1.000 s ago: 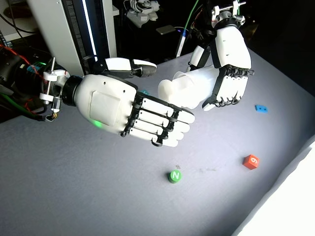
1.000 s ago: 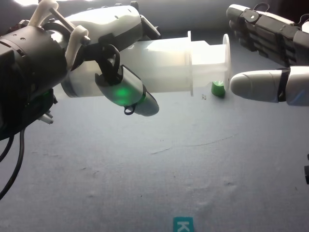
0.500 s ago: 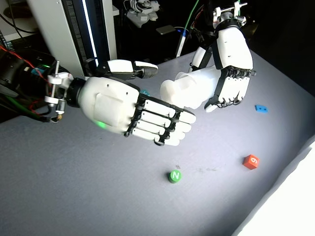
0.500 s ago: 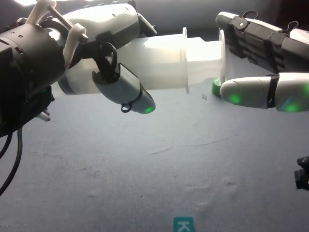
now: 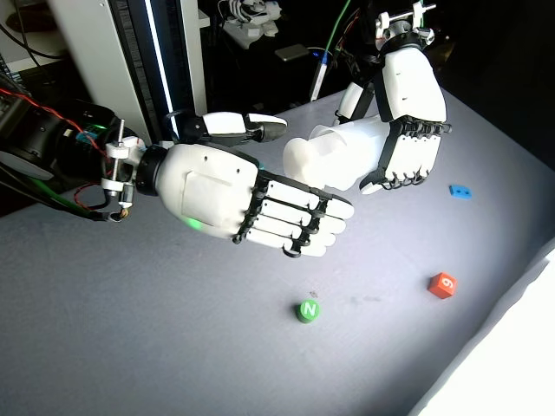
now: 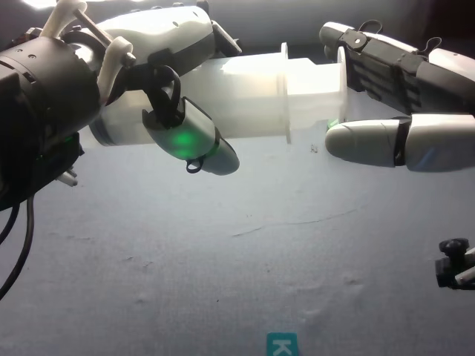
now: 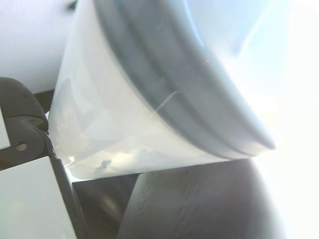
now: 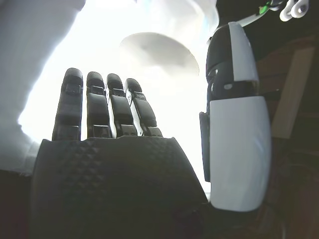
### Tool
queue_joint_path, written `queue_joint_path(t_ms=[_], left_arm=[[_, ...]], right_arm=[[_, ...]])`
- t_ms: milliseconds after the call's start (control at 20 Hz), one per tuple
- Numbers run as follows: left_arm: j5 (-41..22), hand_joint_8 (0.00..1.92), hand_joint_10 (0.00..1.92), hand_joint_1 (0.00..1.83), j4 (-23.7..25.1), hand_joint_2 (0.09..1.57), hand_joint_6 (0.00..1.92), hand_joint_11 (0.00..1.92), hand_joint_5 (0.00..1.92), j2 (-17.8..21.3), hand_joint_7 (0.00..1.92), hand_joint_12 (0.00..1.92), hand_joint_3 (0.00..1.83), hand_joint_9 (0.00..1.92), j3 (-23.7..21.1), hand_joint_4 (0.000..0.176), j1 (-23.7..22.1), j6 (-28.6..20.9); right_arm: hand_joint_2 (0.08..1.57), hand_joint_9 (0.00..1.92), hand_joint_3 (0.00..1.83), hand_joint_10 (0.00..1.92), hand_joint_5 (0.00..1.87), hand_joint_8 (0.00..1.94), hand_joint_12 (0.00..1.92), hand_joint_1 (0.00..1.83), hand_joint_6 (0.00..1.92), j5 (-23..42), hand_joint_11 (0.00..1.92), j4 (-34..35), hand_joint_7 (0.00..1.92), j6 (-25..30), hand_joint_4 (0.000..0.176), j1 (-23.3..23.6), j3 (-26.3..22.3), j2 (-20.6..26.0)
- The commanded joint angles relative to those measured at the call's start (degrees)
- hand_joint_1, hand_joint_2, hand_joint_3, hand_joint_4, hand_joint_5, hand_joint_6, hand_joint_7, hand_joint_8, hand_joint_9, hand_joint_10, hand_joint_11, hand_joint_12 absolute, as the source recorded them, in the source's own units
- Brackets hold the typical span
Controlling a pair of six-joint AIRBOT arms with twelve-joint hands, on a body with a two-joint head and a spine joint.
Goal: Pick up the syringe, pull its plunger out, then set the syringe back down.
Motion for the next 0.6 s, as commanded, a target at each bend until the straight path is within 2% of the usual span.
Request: queue_joint_path(t_ms=[0,200,450,500,550], left_arm=[[0.6,1.34,1.44,1.36,3.1,1.17,0.83,0.56,0.97,0.2,0.81,1.39,0.0,0.74,0.3,0.0,-1.1,-0.1],[0.6,1.48,1.5,1.34,3.1,1.2,0.91,0.53,0.94,0.2,0.7,1.39,0.0,0.66,0.3,0.0,-1.2,0.0],[0.6,1.43,1.47,1.35,3.1,1.19,0.92,0.52,0.93,0.2,0.75,1.38,0.0,0.69,0.4,0.0,-1.2,0.1],[0.6,1.42,1.24,1.25,3.1,1.17,0.82,0.52,1.01,0.2,0.79,1.4,0.0,0.7,0.4,0.0,-1.2,0.1],[0.6,1.4,1.13,1.23,3.1,1.16,0.81,0.52,1.0,0.2,0.83,1.39,0.0,0.74,0.4,0.0,-1.2,0.1]], right_arm=[[0.98,0.0,0.01,0.0,0.0,0.0,0.0,0.89,0.0,7.3,0.0,0.0,0.0,0.3,0.0,1.0,0.2,-0.1],[0.99,0.0,0.01,0.0,0.0,0.0,0.0,0.86,0.0,7.4,0.0,0.3,0.0,0.0,0.0,2.0,0.6,-0.8],[0.98,0.0,0.0,0.0,0.0,0.0,0.0,0.91,0.0,6.8,0.0,0.3,0.0,0.0,0.0,2.3,1.1,-1.8],[0.97,0.0,0.0,0.0,0.0,0.0,0.0,0.93,0.0,6.8,0.0,0.3,0.0,0.0,0.0,2.3,1.1,-1.8],[0.99,0.0,0.01,0.0,0.0,0.0,0.0,0.9,0.0,6.8,0.0,0.3,0.0,-0.1,0.0,2.3,1.1,-1.9]])
